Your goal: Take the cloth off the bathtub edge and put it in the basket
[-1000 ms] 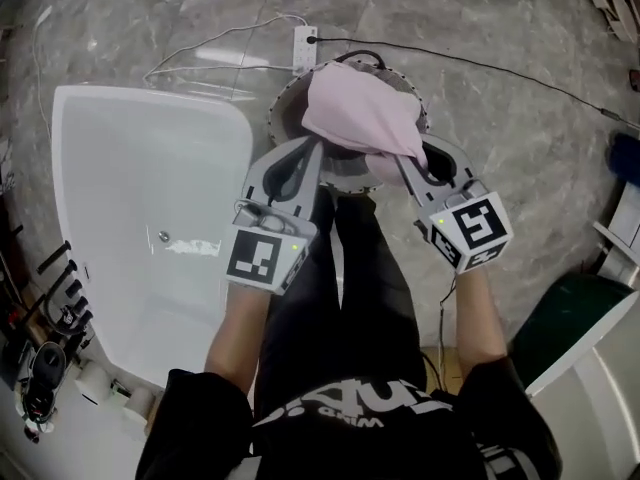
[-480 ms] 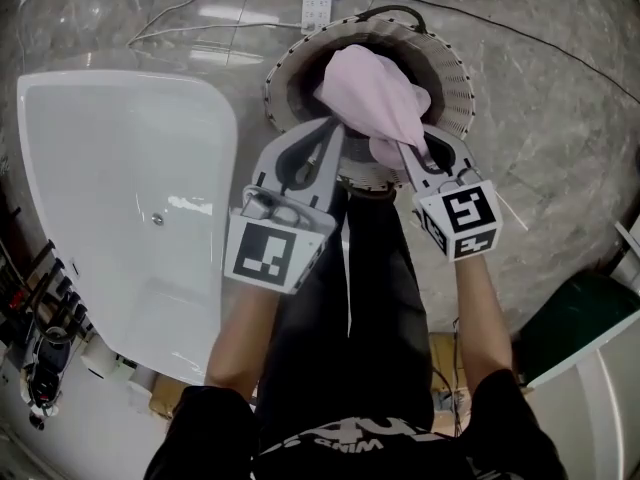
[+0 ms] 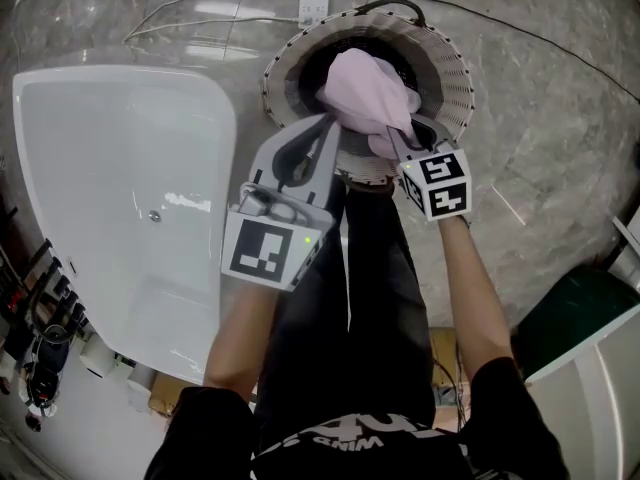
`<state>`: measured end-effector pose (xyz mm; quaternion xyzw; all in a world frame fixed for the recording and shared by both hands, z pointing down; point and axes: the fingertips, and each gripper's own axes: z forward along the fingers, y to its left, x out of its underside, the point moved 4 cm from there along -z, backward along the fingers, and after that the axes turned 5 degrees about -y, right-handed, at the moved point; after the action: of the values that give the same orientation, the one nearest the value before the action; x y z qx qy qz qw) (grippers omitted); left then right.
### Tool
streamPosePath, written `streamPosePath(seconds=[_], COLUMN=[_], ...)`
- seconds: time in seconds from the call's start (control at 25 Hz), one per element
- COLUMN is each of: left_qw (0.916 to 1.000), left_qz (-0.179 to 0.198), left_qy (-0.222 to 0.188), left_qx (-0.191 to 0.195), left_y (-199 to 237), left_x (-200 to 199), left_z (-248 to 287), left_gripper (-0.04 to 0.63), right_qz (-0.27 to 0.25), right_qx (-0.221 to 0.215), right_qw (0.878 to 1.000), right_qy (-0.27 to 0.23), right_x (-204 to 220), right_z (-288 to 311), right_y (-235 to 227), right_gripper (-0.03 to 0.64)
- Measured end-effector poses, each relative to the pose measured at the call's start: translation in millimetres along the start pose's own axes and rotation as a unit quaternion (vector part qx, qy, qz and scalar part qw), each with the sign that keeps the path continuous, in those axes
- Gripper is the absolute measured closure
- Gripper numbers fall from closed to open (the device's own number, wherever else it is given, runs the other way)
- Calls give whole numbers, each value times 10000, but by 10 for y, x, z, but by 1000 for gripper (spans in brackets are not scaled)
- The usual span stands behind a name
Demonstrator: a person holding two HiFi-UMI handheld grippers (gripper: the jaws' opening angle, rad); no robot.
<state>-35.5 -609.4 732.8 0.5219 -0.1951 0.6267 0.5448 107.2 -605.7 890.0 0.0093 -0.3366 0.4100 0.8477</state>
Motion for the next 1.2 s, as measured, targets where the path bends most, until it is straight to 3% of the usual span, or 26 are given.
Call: streamPosePath(seconds=[0.2, 0.44, 0.68, 0.84, 1.08, 1.12, 1.2], left_qw=[10000, 9999, 9998, 9998, 9996, 9996, 9996], left_qz=[24, 2, -42, -43, -7, -30, -45], left_qy=[26, 132, 128, 119, 165, 154, 139], left_qx=[50, 62, 123, 137, 220, 229, 251], left_y=[-6, 10, -27, -28, -79, -86, -106], left_x=[47, 141, 152, 137, 16, -22, -105], left_z=[-10, -4, 24, 8, -33, -54, -121], left_gripper=[583, 583, 583, 583, 583, 583, 582], right_qz=[238, 19, 41, 82, 312, 346, 428], right_qx=[197, 354, 590, 611, 639, 672, 780], right_qw=[9983, 9964, 9952, 9957, 9968, 9967, 9959], right_qy=[498, 774, 782, 690, 355, 292, 137], right_x=[300, 385, 441, 367, 117, 71, -28], right_z=[473, 597, 544, 496, 276, 219, 69], right_y=[-273, -352, -408, -394, -405, -409, -411], right_gripper=[554, 552, 413, 393, 396, 412, 507])
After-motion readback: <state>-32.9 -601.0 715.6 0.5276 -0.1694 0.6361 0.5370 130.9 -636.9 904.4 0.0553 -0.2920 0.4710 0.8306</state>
